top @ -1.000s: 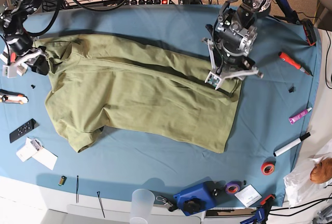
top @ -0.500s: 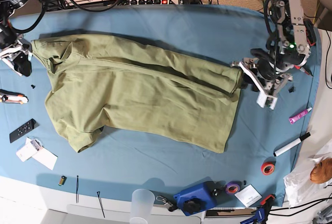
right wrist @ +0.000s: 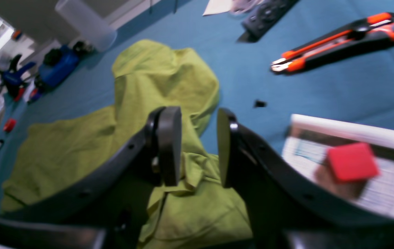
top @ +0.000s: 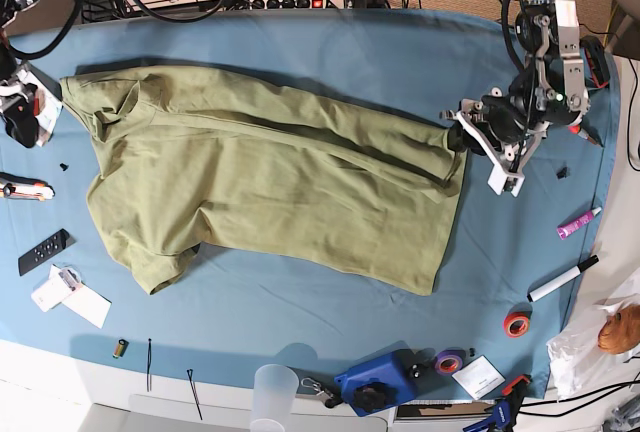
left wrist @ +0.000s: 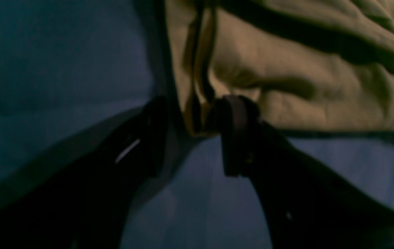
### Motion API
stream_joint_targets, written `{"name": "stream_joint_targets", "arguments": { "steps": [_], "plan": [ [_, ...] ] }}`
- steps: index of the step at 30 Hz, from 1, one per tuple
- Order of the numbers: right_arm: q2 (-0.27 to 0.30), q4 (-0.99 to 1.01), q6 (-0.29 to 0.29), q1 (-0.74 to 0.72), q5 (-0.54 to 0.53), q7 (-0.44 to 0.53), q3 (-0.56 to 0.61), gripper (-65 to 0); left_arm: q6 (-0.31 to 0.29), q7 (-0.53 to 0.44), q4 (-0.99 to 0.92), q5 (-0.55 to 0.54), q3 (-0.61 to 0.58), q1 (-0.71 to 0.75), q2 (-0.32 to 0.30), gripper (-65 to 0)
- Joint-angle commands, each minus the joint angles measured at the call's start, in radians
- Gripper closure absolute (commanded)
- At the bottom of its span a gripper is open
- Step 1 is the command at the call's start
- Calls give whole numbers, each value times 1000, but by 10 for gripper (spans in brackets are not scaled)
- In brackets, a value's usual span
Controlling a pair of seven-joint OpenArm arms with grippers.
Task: Layout the t-shirt on the table in an organized manner, then fold the t-shirt properly
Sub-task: 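Release and regrasp the shirt edge with the left gripper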
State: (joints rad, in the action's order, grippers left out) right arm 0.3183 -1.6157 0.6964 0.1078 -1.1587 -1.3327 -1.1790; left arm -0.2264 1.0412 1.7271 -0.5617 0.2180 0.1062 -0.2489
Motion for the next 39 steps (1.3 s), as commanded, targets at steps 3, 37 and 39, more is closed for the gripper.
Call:
{"name": "stream_joint_targets", "arguments": {
  "steps": [3, 37, 39],
  "plan": [
    [44, -15, 2, -3, -55, -26, -46, -186, -15, 19, -35, -58, 4, -40, 0, -260],
    [-75, -12, 2, 281, -90, -64, -150, -288, -138, 125, -73, -228, 8, -53, -34, -124],
    [-75, -12, 2, 280, -78, -64, -150, -288, -138, 118, -73, -228, 8, -53, -34, -124]
  ]
}}
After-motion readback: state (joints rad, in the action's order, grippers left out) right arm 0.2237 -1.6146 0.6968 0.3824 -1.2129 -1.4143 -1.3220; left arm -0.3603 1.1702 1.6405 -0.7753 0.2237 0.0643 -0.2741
